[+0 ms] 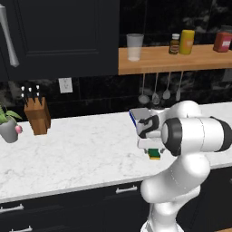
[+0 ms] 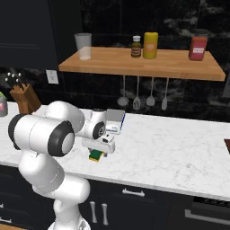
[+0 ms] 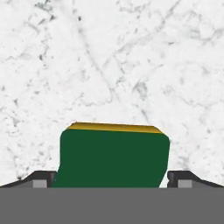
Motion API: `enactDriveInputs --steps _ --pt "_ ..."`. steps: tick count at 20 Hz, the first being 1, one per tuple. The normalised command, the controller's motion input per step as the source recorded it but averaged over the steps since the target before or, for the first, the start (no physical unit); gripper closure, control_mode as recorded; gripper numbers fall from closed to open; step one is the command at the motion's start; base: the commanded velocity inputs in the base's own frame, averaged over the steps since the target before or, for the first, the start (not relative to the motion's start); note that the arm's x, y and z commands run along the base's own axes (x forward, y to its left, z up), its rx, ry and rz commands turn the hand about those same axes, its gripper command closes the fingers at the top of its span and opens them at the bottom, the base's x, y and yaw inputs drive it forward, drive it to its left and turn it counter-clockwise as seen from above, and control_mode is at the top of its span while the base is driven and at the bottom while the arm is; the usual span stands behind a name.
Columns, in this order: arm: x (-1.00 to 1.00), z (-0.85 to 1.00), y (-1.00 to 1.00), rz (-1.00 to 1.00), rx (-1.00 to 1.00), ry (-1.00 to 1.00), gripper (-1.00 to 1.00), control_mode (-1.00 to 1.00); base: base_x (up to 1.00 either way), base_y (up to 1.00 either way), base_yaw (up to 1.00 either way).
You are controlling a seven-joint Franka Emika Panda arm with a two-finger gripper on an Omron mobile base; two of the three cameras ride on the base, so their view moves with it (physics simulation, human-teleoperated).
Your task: Pick up the sponge from the counter and clean the cutting board by briefly scrubbing or pressing down on the cutting board. Once finished, release the sponge.
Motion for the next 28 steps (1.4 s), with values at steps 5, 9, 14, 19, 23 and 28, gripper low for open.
enactDriveInputs --steps 5,9,14,19,23,28 --pt "0.01 -0.27 0.07 0.00 0.00 0.05 1.00 -1.00 0.00 0.00 0.00" --pt "-0.26 -0.23 0.00 -0.03 0.00 0.01 1.00 -1.00 0.00 0.00 0.00" --pt "-0.26 -0.17 -0.06 -0.04 0.00 0.04 1.00 -1.00 0.00 0.00 0.00" --pt "-0.12 0.88 -0.18 -0.11 0.00 0.26 1.00 -1.00 0.00 0.00 0.00" --pt "-0.54 1.00 -0.27 -0.12 0.01 0.19 1.00 -1.00 0.00 0.00 0.00" --pt "-0.67 1.00 -0.21 -0.04 0.00 0.18 1.00 -1.00 0.00 0.00 0.00"
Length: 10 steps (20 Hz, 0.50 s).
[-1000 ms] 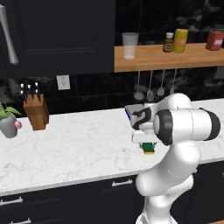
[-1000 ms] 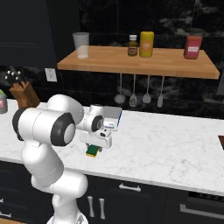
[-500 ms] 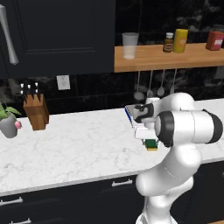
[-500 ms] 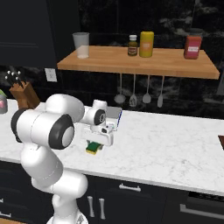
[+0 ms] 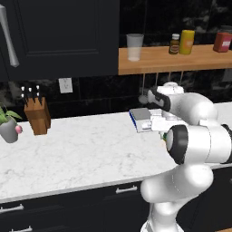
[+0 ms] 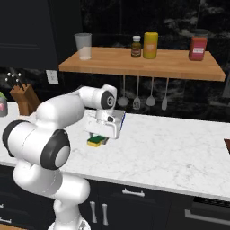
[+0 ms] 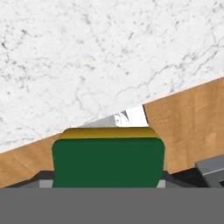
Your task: Pick up the sponge from the counter and clean the cutting board by briefly scrubbing or pressing down on the cutting board. Once finished, release the sponge.
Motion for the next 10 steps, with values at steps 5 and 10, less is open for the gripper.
enactDriveInputs --steps 5,10 --pt "-0.67 0.96 0.00 0.00 0.00 0.04 1.00 -1.00 0.00 0.00 0.00" --pt "-0.69 0.88 0.00 0.01 0.00 0.00 1.00 -1.00 0.00 0.00 0.00"
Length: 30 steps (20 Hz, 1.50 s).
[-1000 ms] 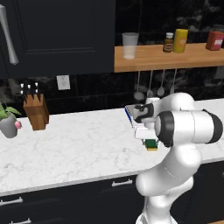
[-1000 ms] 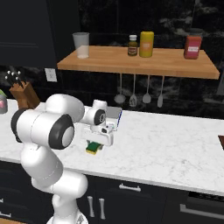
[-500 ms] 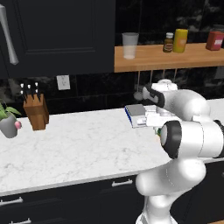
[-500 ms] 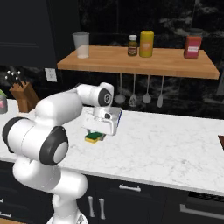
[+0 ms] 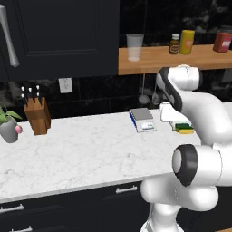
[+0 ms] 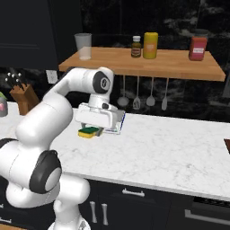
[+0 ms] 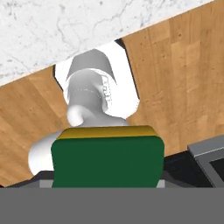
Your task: Pick up the sponge from the counter and clean the cutting board by briefly scrubbing or pressing down on the cutting board. Once finished, release the sponge.
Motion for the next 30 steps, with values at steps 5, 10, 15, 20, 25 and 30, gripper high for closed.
enactDriveInputs --steps 5,10,15,20,25,30 --pt "-0.31 0.86 0.00 0.00 0.00 0.03 1.00 -1.00 0.00 0.00 0.00" --pt "-0.06 0.26 0.00 0.00 -0.01 0.07 1.00 -1.00 0.00 0.00 0.00" --pt "-0.08 0.00 0.00 0.00 0.00 0.00 1.00 -1.00 0.00 0.00 0.00" --pt "-0.15 -0.04 0.00 0.00 0.00 0.00 1.00 -1.00 0.00 0.00 0.00" --pt "-0.18 -0.02 0.00 0.00 0.00 0.00 1.00 -1.00 0.00 0.00 0.00" --pt "-0.16 -0.03 0.00 0.00 0.00 0.00 1.00 -1.00 0.00 0.00 0.00"
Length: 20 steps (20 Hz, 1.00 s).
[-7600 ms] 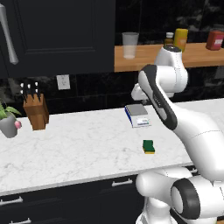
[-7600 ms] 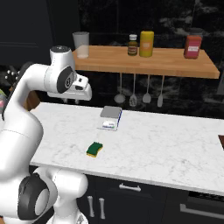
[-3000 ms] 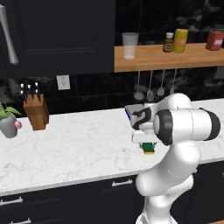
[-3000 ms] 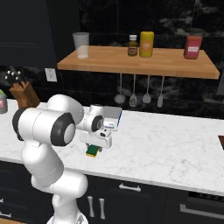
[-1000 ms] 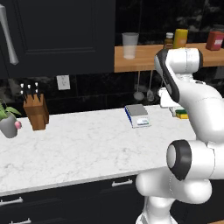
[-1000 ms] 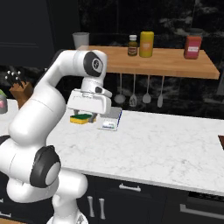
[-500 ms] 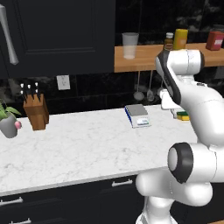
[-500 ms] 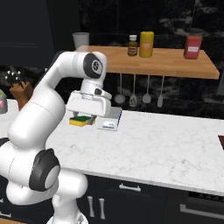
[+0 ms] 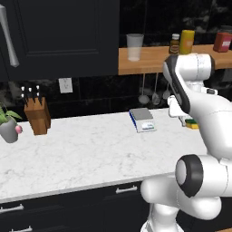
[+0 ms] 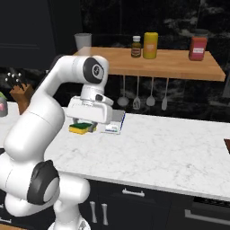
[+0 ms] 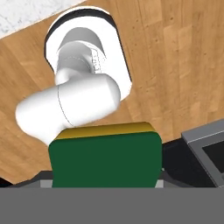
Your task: Pick up the sponge from the counter and clean the cutting board by briefly scrubbing or pressing down on the cutting board. Once finished, release the sponge.
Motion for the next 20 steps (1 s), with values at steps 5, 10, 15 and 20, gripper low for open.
enactDriveInputs --steps 5,10,15,20 --pt "-0.18 -0.05 0.00 0.00 0.00 0.00 1.00 -1.00 0.00 0.00 0.00" --pt "-0.05 -0.03 0.00 0.00 0.00 0.00 1.00 1.00 -0.28 -0.23 0.00" --pt "0.00 0.00 0.00 0.00 0.00 0.00 1.00 1.00 -0.62 -1.00 0.00" --pt "0.00 0.00 0.00 0.00 0.00 0.00 1.00 1.00 -0.26 -1.00 0.00"
